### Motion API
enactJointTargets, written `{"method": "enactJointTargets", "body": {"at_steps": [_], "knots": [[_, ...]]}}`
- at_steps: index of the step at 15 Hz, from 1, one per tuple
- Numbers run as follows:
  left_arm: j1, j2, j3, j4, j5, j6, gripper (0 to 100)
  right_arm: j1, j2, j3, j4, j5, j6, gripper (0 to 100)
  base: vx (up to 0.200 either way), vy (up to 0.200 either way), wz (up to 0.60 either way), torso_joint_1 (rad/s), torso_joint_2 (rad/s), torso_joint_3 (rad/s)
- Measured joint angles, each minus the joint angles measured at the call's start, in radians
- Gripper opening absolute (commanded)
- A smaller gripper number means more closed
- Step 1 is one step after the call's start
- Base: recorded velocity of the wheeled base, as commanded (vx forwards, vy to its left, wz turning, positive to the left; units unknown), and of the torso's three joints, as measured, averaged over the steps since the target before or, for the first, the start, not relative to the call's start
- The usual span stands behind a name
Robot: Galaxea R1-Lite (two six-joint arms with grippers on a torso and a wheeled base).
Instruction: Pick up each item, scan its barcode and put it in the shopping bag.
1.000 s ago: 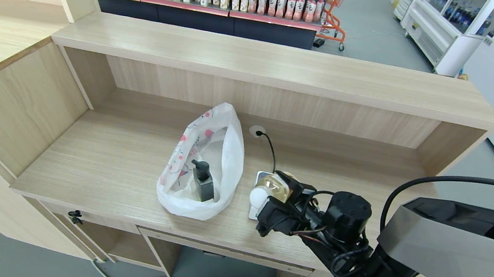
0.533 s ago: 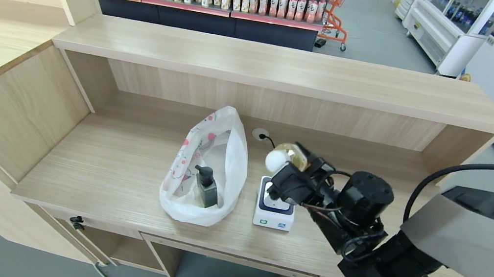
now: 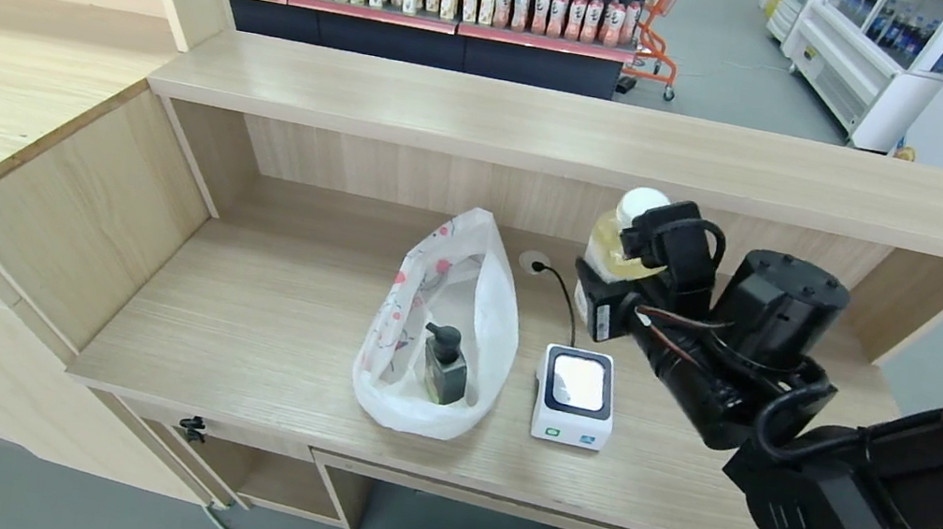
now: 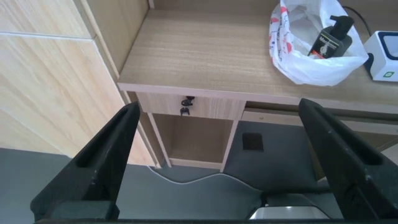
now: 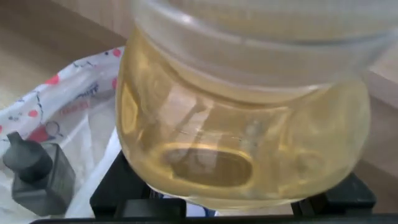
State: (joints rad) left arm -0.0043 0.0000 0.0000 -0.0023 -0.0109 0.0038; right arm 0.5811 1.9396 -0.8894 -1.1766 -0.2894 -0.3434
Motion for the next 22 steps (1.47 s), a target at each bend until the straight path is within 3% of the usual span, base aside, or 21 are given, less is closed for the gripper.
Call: {"method": "enactJointTargets", "body": {"at_steps": [2,4,8,14,22], "knots": [[-0.001,0.000,0.000,0.000,0.000,0.000,100,-0.028,-0.010,-0.051,0.076,0.027,0.112,0,0.000,0.000,0.00,0.000,0.00,0.000],[0.000,0.000,0.000,0.000,0.000,0.001,100,-0.072,-0.012,-0.095,0.166,0.127,0.217,0,0.000,0.000,0.00,0.000,0.00,0.000],[0.000,0.000,0.000,0.000,-0.001,0.000,100,-0.116,-0.014,-0.115,0.181,0.261,0.277,0,0.000,0.150,0.00,-0.002,0.00,0.003],[0.000,0.000,0.000,-0.001,0.000,0.001,100,-0.128,-0.016,-0.117,0.175,0.308,0.287,0,0.000,0.200,0.00,0.008,0.00,0.002],[0.000,0.000,0.000,0.000,0.000,-0.003,100,-0.204,0.054,-0.103,0.164,0.342,0.339,0,0.000,0.000,0.00,0.000,0.00,0.000]]}}
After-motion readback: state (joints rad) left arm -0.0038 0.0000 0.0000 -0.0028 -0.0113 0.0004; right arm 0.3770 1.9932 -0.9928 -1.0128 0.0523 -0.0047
